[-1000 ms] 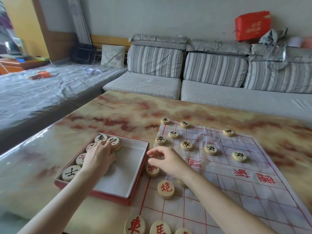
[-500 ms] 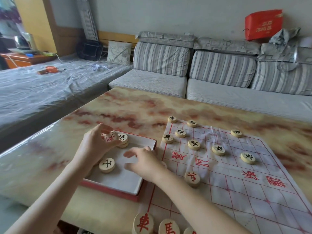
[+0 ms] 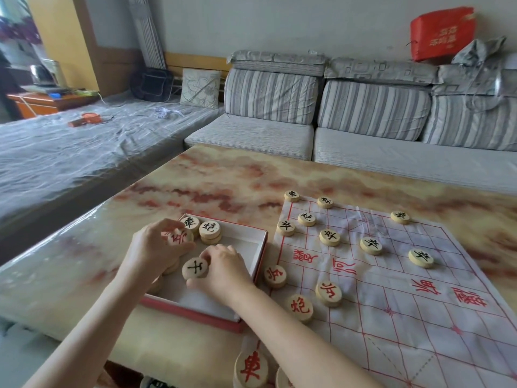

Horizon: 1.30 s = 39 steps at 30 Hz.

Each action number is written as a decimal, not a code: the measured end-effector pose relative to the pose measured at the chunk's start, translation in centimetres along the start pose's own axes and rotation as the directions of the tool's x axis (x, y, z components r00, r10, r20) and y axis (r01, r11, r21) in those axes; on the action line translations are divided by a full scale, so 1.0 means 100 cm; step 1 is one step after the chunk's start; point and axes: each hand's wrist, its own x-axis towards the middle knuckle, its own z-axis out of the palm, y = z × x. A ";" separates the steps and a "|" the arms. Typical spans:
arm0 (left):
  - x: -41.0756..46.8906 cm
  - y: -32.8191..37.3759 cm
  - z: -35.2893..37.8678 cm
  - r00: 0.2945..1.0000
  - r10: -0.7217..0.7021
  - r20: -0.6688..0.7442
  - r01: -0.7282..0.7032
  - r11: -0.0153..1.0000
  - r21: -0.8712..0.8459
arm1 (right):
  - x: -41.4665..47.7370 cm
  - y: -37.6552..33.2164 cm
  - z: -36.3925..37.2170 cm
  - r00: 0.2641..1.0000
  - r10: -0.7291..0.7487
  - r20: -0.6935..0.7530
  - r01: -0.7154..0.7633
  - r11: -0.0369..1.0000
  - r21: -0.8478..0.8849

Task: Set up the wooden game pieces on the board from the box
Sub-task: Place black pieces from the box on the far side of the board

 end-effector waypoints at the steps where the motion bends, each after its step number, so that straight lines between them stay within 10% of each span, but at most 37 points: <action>1: 0.000 0.002 0.001 1.000 0.008 0.004 -0.008 1.000 -0.006 | -0.002 0.002 -0.009 0.999 0.006 -0.033 -0.004 0.998 0.061; 15: -0.023 0.102 0.065 0.967 0.235 0.102 -0.223 0.967 -0.122 | -0.091 0.119 -0.141 0.921 0.234 -0.312 -0.093 0.909 0.406; 39: -0.059 0.197 0.189 0.837 0.403 0.371 -0.369 0.915 -0.163 | -0.096 0.268 -0.230 0.779 0.470 -0.415 -0.366 0.878 0.308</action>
